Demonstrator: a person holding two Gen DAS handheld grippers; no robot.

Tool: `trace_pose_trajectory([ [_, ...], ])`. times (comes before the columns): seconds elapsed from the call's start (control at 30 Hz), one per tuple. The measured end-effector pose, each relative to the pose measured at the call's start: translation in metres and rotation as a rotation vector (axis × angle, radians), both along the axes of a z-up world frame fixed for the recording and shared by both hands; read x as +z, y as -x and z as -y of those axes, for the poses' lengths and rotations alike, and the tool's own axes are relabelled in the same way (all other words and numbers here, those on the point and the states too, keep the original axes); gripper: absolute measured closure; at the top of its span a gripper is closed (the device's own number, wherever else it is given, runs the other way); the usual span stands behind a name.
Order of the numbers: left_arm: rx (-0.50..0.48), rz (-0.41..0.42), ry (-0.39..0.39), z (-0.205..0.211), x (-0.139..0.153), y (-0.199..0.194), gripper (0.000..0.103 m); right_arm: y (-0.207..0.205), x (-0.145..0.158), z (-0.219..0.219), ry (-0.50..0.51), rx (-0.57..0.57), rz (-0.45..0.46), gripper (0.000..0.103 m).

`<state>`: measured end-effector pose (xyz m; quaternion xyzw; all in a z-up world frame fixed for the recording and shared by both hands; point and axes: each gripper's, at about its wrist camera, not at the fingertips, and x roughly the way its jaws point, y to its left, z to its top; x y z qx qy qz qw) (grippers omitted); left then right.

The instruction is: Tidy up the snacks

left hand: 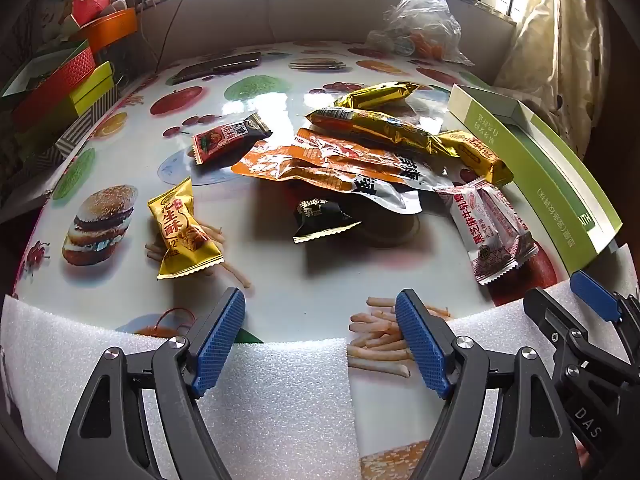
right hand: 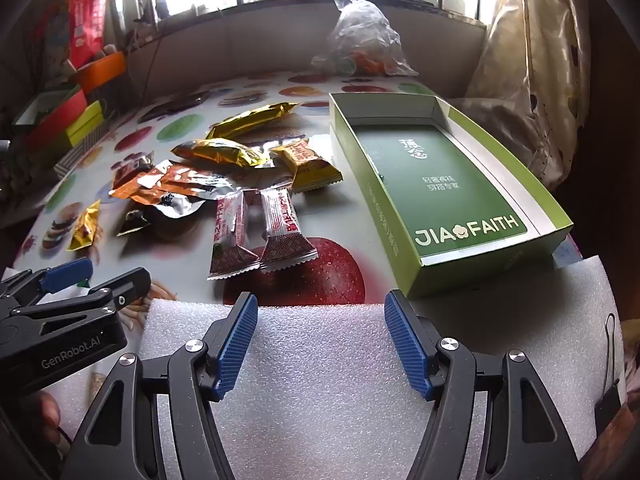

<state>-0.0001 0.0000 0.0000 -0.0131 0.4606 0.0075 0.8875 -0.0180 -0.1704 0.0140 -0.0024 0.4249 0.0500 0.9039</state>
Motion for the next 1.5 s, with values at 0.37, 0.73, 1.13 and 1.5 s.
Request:
trace_pose_trajectory([
  [0.37, 0.003, -0.002, 0.003, 0.0, 0.0, -0.001, 0.025, 0.0, 0.0, 0.0, 0.0, -0.001, 0.0, 0.037],
  [0.73, -0.003, -0.013, 0.002, 0.0, 0.0, 0.0, 0.025, 0.005, 0.002, 0.001, 0.01, -0.027, -0.005, 0.037],
  [1.13, -0.029, -0.017, 0.014, 0.002, 0.001, 0.005, 0.025, 0.013, 0.005, 0.005, 0.015, -0.067, -0.013, 0.037],
  [1.5, -0.041, -0.019, 0.006, 0.006, 0.001, 0.006, 0.025, 0.015, 0.004, 0.01, 0.022, -0.091, -0.018, 0.037],
])
